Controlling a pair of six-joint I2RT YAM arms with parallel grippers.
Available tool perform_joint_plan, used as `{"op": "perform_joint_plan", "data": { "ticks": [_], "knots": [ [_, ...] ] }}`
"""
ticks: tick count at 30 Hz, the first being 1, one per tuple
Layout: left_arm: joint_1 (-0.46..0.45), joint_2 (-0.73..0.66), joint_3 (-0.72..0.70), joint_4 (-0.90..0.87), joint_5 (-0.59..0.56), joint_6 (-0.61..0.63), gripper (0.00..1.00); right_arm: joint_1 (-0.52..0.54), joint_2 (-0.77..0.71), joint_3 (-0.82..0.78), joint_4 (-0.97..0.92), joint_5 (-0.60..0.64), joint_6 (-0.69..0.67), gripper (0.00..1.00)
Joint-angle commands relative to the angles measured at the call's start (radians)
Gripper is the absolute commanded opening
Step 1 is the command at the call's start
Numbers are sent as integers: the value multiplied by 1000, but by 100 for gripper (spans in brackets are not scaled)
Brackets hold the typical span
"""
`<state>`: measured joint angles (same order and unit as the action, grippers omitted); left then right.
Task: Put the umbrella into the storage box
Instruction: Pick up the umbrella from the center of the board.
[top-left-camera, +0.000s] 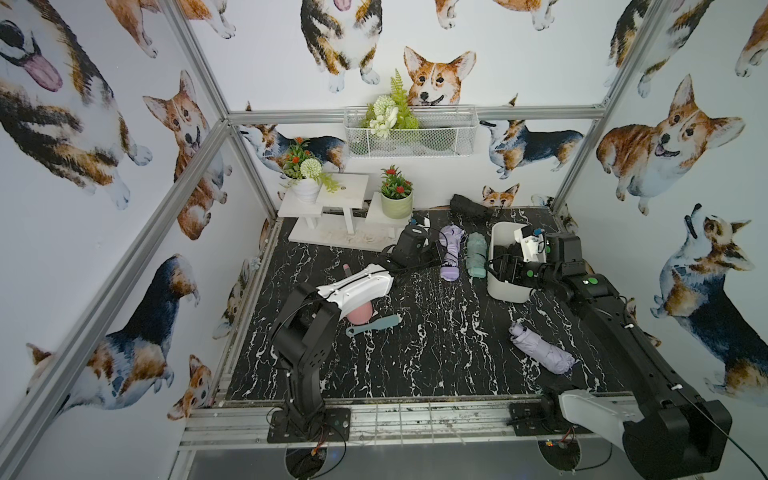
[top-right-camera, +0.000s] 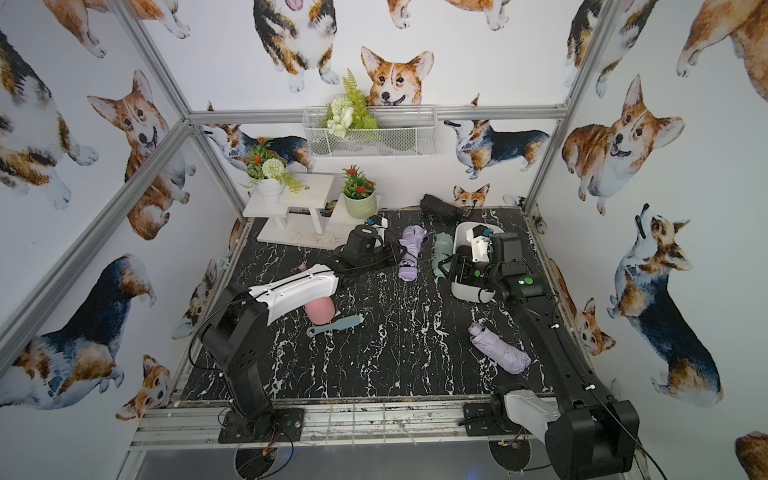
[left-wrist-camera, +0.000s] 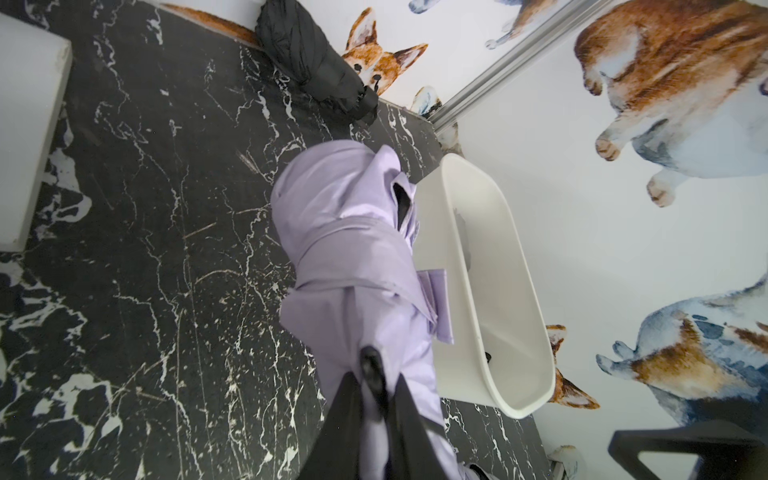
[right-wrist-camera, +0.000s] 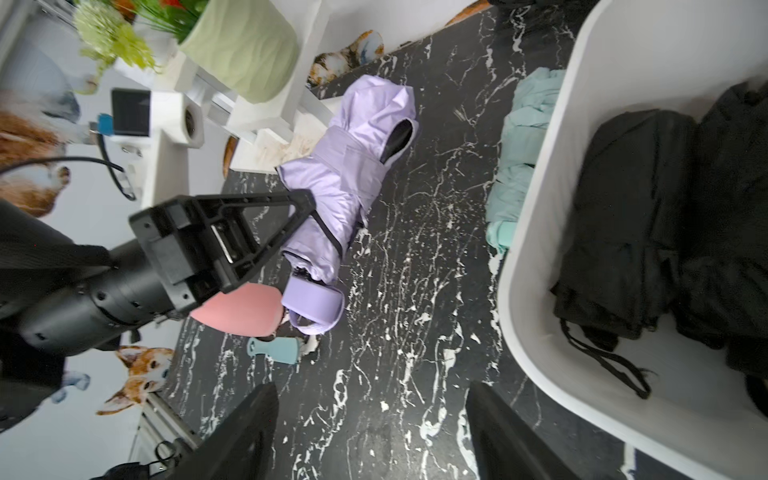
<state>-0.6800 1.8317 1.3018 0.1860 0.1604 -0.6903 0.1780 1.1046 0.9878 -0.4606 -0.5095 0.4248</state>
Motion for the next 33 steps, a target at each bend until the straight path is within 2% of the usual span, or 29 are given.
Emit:
{"op": "perform_joint_plan", "data": {
  "ticks": [1, 8, 23, 26, 33],
  "knots": [
    [2, -25, -24, 194, 51, 56, 0, 5, 7, -10, 127, -85, 138, 72],
    [-1, -50, -67, 318, 121, 42, 0, 18, 97, -37, 328, -132, 352, 67],
    [-22, -64, -93, 413, 195, 2, 0, 37, 197, -35, 563, -125, 540, 67],
    [-28, -58, -96, 444, 236, -5, 0, 38, 204, -36, 606, -127, 569, 64],
    [-45, -53, -104, 482, 278, -18, 0, 52, 210, -37, 649, -126, 583, 45]
  ]
}}
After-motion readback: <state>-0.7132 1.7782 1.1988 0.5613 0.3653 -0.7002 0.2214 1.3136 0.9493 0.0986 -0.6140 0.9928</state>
